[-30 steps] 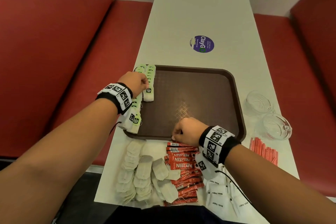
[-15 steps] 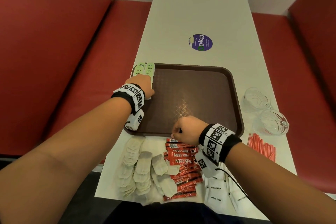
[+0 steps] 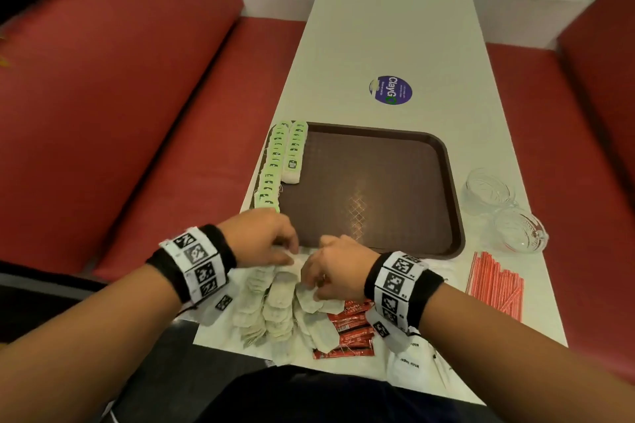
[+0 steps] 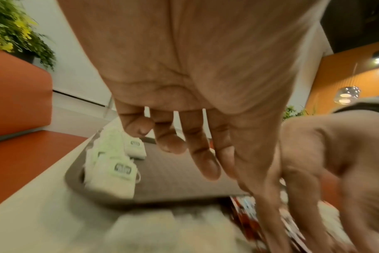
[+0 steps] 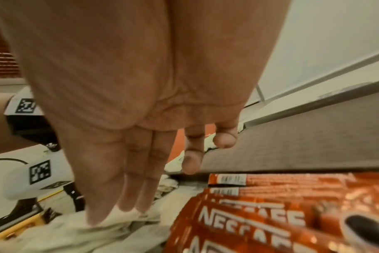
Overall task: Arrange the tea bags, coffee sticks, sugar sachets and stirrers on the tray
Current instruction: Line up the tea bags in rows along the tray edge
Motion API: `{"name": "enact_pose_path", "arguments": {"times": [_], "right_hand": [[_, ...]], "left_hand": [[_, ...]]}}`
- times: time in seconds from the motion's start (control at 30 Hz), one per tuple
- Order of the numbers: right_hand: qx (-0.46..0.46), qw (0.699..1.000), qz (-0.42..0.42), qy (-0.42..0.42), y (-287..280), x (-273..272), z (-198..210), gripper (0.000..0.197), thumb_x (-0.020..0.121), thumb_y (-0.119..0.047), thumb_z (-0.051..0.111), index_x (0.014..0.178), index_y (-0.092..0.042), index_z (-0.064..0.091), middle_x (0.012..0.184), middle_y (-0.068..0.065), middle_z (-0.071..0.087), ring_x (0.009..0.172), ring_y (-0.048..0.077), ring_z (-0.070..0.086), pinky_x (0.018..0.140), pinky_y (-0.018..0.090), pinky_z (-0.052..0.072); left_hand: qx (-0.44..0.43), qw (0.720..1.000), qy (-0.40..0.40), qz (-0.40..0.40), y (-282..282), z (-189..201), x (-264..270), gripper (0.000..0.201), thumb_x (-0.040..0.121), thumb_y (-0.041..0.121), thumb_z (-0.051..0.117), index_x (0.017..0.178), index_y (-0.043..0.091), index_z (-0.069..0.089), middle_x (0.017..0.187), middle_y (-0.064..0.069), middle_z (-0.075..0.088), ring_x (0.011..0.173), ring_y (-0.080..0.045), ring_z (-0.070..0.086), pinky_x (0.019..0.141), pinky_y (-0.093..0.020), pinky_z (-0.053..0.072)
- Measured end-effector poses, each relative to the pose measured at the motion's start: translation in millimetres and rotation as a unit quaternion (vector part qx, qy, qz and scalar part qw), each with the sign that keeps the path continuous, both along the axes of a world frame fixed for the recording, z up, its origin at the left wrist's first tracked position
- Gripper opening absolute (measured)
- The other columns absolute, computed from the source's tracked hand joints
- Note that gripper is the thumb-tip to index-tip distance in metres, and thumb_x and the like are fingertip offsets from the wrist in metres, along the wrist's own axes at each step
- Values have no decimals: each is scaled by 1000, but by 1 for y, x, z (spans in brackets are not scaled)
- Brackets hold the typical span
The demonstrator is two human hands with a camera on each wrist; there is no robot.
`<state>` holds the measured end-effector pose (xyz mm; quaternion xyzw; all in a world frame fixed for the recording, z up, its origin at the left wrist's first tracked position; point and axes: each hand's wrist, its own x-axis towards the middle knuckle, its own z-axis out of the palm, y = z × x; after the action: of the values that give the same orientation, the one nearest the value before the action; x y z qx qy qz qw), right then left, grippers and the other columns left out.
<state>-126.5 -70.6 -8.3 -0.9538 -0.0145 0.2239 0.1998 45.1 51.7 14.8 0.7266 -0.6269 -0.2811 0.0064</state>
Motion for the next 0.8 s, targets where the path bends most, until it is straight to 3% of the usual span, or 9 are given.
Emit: {"name": "enact_pose_path", "arguments": {"times": [0.23,0.33,0.47,0.57,0.63,0.7,0.8], "right_hand": [[-51,998,14,29,16,-1,-13,41,82,-52,71,121,-41,67,112,-8,63,108,17,44,87,37,34],[-64,998,23,17,17,0,-13,37,85,-50,69,121,-39,69,106,-12,66,109,16,43,83,36,31],[-36,999,-9,0,16,3,-12,21,88,-42,68,106,-33,74,102,-11,68,109,13,44,89,36,32],[-9,999,-35,-27,11,6,-9,10,89,-38,67,93,-31,72,98,-13,68,99,10,42,87,35,32],[22,996,-70,-54,6,6,-5,7,92,-35,65,87,-31,65,85,-15,59,93,9,42,87,35,35],[67,986,-120,-91,1,6,0,12,94,-31,60,83,-27,56,79,-13,54,86,12,48,79,32,38],[125,965,-190,-130,-6,8,6,14,96,-18,51,84,-14,48,73,1,57,65,15,48,60,30,38]], "left_hand": [[30,995,-63,-74,40,-30,-24,48,72,69,67,110,39,64,111,18,57,101,-9,43,85,-30,33],[12,995,-74,-69,43,-31,-27,46,74,67,65,110,39,63,110,18,58,101,-9,42,84,-32,30],[-12,996,-64,-53,42,-28,-23,28,84,55,60,104,37,68,104,20,66,100,-8,44,89,-31,29],[-43,998,-50,-22,39,-26,-17,20,91,47,56,101,36,70,98,21,68,97,-6,47,87,-30,30],[-68,997,-30,14,35,-23,-13,18,94,43,56,102,35,70,92,20,65,95,-6,49,87,-30,35],[-92,994,-13,49,30,-16,-9,15,97,40,55,102,34,68,89,19,60,92,-8,51,84,-30,39],[-115,989,0,92,20,-9,-1,10,98,36,55,99,35,64,88,13,60,85,-9,54,74,-28,39]]}}
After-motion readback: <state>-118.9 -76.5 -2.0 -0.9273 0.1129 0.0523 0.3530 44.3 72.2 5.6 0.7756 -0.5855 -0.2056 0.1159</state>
